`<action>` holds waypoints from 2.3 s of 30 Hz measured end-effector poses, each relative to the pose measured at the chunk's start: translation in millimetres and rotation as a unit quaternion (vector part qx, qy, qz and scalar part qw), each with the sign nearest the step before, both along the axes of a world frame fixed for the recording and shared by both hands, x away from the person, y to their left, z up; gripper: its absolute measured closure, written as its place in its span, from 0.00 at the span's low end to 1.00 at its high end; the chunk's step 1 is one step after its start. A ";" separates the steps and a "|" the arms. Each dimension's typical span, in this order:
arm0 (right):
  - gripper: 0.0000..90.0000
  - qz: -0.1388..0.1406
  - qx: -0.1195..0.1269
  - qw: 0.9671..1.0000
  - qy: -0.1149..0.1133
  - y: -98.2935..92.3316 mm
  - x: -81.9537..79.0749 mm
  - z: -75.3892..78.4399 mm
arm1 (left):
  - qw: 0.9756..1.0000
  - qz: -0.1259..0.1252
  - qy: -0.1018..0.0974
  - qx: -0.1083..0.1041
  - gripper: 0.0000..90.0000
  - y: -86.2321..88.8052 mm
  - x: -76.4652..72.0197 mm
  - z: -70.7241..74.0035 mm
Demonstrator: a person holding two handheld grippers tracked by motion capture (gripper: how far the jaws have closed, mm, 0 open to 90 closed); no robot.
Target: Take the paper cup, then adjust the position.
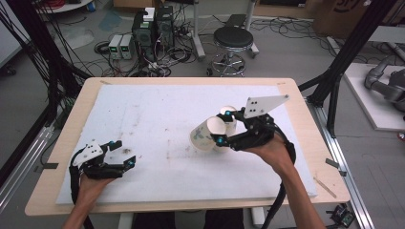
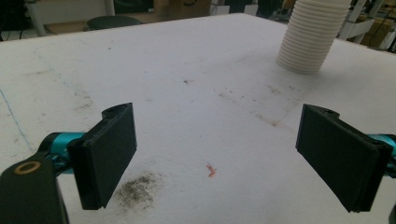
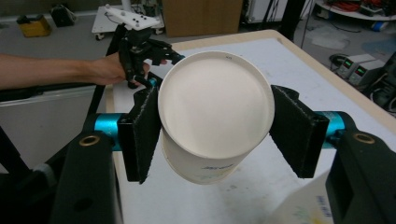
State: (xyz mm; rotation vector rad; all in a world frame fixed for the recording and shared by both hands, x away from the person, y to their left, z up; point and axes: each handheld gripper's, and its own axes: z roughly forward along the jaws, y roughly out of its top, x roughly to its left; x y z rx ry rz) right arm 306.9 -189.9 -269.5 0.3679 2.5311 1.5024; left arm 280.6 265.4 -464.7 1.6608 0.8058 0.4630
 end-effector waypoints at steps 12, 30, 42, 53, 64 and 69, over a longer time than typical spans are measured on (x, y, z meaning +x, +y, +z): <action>0.41 0.013 0.045 0.999 0.003 12.7 -17.5 -53.9 | 1.000 0.000 -0.002 0.001 0.14 -0.6 -0.1 -0.1; 0.41 0.019 0.041 0.999 0.016 20.1 -12.0 -77.1 | 1.000 -0.005 -0.008 0.000 0.14 0.2 -1.2 -0.1; 0.41 0.024 0.041 0.999 0.024 21.6 -3.9 -82.0 | 1.000 -0.015 -0.014 -0.010 0.14 5.5 0.5 4.2; 0.41 0.043 0.047 0.998 0.020 24.1 -0.8 -78.7 | 0.986 -0.160 -0.048 -0.013 0.13 5.5 11.9 58.6; 0.41 0.051 0.055 0.997 0.020 22.8 0.3 -75.9 | 0.967 -0.252 -0.043 -0.008 0.11 -36.4 20.3 76.3; 0.41 0.059 0.057 0.996 0.021 25.4 0.8 -75.8 | 0.956 -0.288 -0.049 -0.020 0.11 -76.2 24.6 75.9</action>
